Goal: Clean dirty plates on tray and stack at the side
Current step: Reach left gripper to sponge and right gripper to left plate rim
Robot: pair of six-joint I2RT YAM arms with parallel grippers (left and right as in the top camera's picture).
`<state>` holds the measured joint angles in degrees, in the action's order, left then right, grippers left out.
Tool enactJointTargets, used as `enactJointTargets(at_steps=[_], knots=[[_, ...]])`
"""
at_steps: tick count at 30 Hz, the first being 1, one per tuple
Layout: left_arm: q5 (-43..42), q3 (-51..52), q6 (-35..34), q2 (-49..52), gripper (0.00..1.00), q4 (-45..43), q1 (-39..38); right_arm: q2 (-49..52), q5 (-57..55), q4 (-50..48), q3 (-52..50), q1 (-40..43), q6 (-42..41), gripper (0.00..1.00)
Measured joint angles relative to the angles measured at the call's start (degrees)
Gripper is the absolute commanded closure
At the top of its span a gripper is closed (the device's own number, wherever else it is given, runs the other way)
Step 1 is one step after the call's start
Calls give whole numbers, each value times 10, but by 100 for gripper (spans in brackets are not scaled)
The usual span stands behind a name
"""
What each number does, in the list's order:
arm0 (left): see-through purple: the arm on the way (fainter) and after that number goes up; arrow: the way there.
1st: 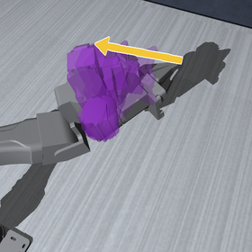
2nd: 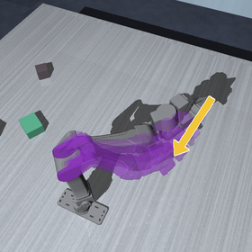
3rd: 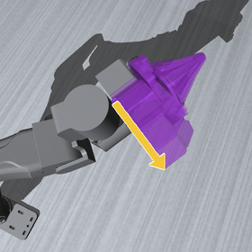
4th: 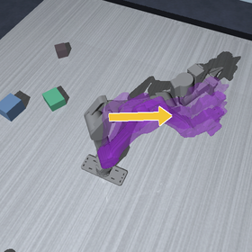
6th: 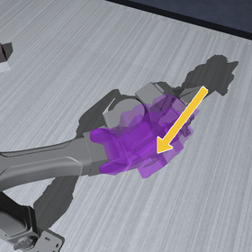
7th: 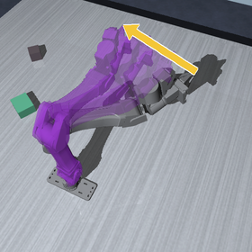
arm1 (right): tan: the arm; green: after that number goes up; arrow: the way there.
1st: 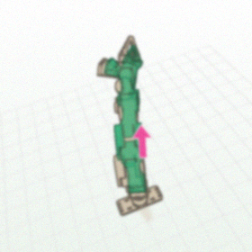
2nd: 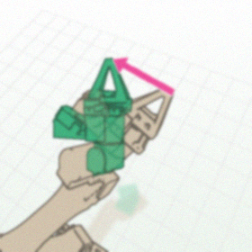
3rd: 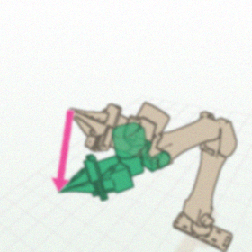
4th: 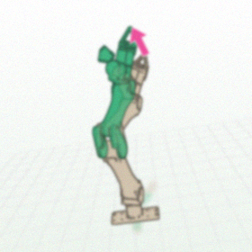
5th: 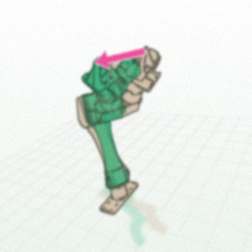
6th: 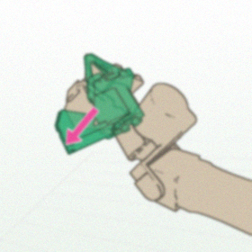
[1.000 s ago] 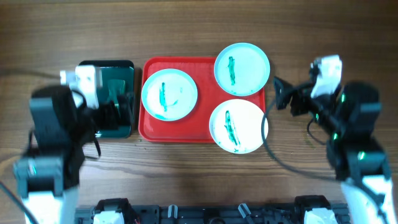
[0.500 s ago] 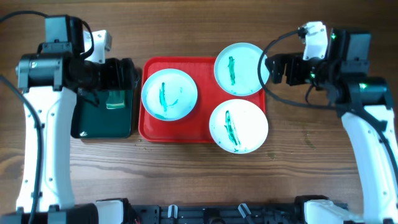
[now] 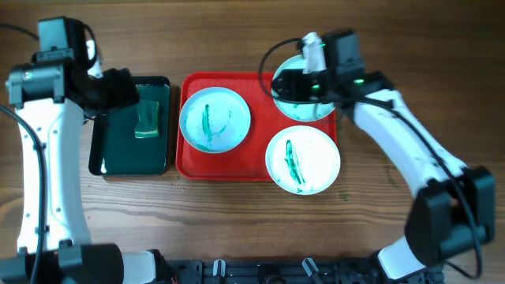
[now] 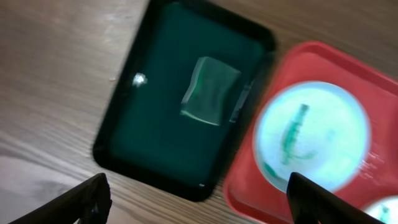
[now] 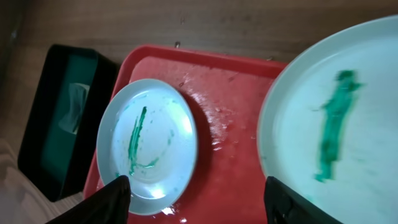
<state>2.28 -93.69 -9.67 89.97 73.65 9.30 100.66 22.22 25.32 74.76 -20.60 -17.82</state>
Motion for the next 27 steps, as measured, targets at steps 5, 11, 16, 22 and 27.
enactJointTargets(at_steps=[5,11,16,22,27], knots=[[6,-2,32,86,18,-3,18,60,-45,-27,0,-56,-35,43],[-7,-1,62,159,25,-40,18,126,-78,-54,0,-92,-61,56],[-8,-1,71,165,37,-75,18,143,-101,-74,0,-100,-90,68],[-20,-1,70,179,34,-81,18,169,-107,-90,1,-100,-124,72],[-20,-1,70,194,35,-86,18,174,-116,-102,1,-112,-130,77]])
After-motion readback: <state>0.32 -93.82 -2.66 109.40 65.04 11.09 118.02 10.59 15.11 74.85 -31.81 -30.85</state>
